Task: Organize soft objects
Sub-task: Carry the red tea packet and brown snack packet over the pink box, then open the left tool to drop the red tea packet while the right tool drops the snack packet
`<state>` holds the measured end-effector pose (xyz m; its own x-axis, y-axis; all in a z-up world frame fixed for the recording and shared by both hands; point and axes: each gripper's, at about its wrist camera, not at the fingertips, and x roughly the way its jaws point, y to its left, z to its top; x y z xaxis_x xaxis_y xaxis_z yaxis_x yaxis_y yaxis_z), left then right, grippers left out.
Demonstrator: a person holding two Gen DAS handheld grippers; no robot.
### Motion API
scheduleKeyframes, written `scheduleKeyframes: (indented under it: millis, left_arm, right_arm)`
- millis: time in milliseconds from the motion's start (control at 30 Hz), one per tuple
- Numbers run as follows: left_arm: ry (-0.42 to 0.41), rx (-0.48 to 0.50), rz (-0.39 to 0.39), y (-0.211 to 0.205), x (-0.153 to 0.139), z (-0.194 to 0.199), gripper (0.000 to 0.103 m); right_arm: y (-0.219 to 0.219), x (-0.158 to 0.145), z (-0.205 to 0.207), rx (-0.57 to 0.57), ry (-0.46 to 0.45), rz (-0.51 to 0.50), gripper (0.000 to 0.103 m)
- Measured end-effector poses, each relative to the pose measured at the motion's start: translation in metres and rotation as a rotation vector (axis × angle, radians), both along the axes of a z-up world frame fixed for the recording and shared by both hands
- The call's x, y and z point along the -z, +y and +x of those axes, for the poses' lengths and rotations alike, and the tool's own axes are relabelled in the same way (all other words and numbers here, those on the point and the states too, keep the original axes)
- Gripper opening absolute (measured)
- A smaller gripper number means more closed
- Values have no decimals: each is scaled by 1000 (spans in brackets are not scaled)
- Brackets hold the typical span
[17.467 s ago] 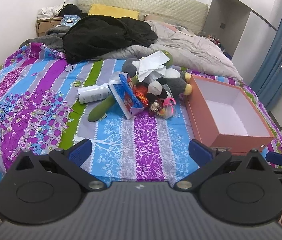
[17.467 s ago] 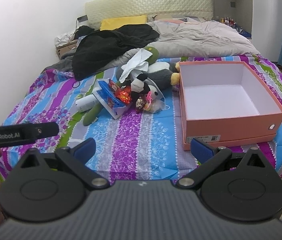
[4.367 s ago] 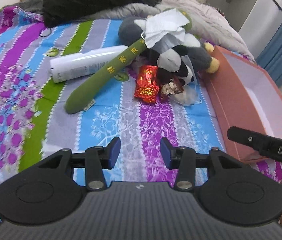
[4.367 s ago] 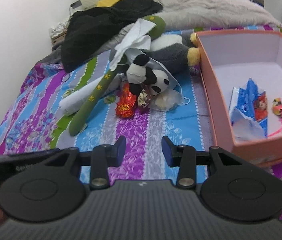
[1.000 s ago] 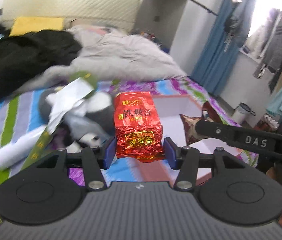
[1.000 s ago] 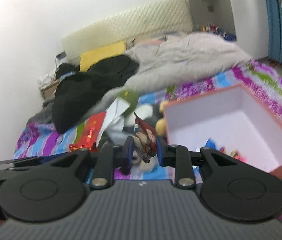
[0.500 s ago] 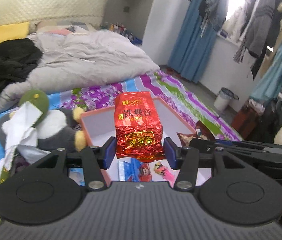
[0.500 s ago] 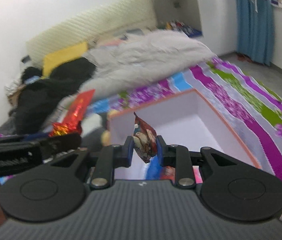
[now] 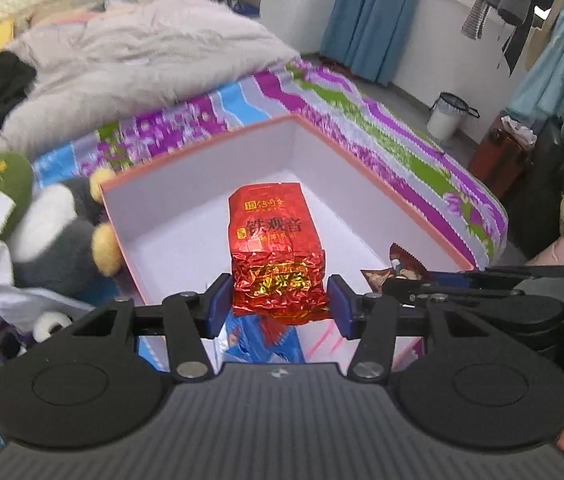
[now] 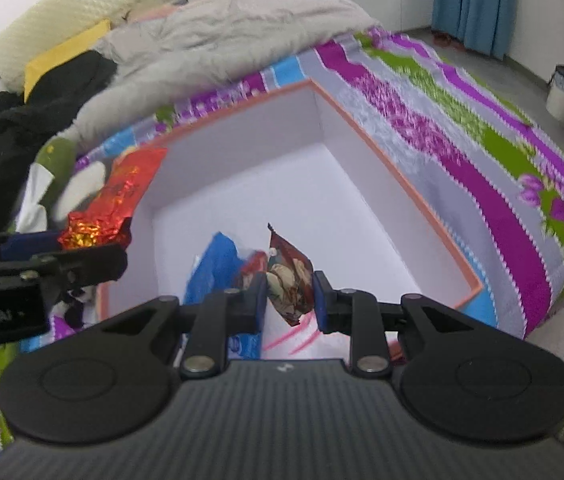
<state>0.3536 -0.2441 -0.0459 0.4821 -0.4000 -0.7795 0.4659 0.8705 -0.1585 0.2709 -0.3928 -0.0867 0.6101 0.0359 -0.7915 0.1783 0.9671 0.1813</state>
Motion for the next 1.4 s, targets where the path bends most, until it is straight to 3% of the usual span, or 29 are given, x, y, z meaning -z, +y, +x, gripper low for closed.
scheduleKeyframes:
  millis: [267, 400, 967, 1400]
  left_arm:
    - [35, -10, -1, 4, 7, 2, 62]
    - [0, -1, 0, 9, -2, -7, 62]
    - [-207, -53, -87, 81, -48, -93, 62]
    - [-249, -145, -126, 139, -46, -165, 62]
  right_arm:
    - [-8, 16, -3, 22, 33, 12, 31]
    - [-8, 10, -5, 23, 12, 8, 32]
    - [20, -42, -76, -30, -263, -30, 33]
    - [63, -45, -130, -110, -362, -24, 33]
